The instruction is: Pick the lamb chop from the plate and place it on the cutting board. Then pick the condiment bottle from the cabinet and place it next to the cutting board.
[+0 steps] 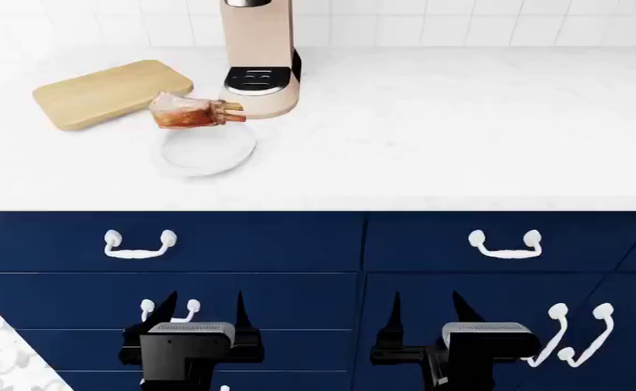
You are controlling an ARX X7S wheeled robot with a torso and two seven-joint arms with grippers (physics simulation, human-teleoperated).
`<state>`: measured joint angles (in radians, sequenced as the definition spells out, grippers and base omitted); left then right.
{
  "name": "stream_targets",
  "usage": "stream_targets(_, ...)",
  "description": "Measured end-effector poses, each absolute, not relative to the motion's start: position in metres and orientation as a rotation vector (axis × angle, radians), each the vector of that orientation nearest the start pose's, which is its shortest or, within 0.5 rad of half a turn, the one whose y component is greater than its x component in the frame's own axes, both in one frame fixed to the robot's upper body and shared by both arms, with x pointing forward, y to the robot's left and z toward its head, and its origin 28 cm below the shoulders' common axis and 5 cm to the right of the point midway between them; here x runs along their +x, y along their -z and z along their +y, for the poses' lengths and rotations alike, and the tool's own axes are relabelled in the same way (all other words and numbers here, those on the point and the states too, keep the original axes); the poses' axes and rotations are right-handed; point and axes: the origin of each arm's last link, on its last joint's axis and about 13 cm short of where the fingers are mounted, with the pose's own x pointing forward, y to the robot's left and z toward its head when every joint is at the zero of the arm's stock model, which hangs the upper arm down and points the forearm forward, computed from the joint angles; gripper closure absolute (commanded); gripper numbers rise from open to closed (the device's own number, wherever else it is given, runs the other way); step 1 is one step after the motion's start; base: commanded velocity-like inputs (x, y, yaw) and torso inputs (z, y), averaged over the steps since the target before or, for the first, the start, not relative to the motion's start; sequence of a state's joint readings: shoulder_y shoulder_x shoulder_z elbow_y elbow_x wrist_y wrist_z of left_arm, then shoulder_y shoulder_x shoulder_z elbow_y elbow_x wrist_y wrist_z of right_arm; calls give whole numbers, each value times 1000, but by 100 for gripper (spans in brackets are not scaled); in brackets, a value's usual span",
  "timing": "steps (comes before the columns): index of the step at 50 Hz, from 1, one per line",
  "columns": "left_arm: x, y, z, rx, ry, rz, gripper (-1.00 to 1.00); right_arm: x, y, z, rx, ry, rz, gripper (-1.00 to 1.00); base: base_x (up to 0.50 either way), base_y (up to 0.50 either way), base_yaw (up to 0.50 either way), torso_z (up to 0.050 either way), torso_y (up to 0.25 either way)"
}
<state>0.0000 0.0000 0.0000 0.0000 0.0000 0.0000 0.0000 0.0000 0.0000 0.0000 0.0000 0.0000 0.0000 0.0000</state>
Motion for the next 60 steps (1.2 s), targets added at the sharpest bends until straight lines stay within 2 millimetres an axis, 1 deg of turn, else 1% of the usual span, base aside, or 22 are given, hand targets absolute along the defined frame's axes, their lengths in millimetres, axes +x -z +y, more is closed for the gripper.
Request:
stream_targets(6,211,-13,205,-1,7,-3,-100,209,-13,-97,9,2,0,-100,0,0,0,0,0)
stream_targets(13,212,-13,205,-17,49,-45,-100,202,-15,-98,25,7,-35,-100,0,0,0,50,0)
stream_targets(15,212,-13,205,-21,61,-76,-100,199,-21,-98,29,5,-63,-100,0,0,0,50,0)
stream_targets(16,213,-13,205,-23,67,-95,-100,199,-28,-97,31,4,-79,-100,0,0,0,50,0)
stream_targets(18,215,-19,205,-27,71,-130,-100,201,-48,-95,39,3,-118,-100,0,0,0,50,0)
stream_targets(20,222,-36,205,-35,66,-179,-100,204,-72,-92,49,2,-154,-100,0,0,0,50,0)
stream_targets(24,239,-94,204,-61,53,-293,-100,209,-120,-88,81,7,-224,-100,0,0,0,50,0)
stream_targets(27,243,-129,204,-66,55,-348,-100,209,-150,-88,119,17,-272,-100,0,0,0,50,0)
stream_targets(30,241,-153,204,-59,61,-389,-100,205,-171,-88,138,13,-305,-100,0,0,0,50,0)
stream_targets(34,236,-175,202,-53,62,-431,-100,199,-188,-86,134,4,-331,-100,0,331,0,25,0)
stream_targets(39,229,-192,202,-42,54,-469,-100,191,-201,-83,114,-13,-352,-100,9,500,0,0,0)
stream_targets(44,224,-202,203,-31,46,-490,-100,185,-208,-80,92,-23,-370,-100,56,500,0,0,0)
stream_targets(51,219,-209,203,-10,38,-501,-100,179,-212,-78,68,-31,-386,-100,102,500,0,0,0)
stream_targets(60,217,-212,202,17,26,-507,-100,175,-214,-77,42,-24,-407,-100,217,498,0,0,0)
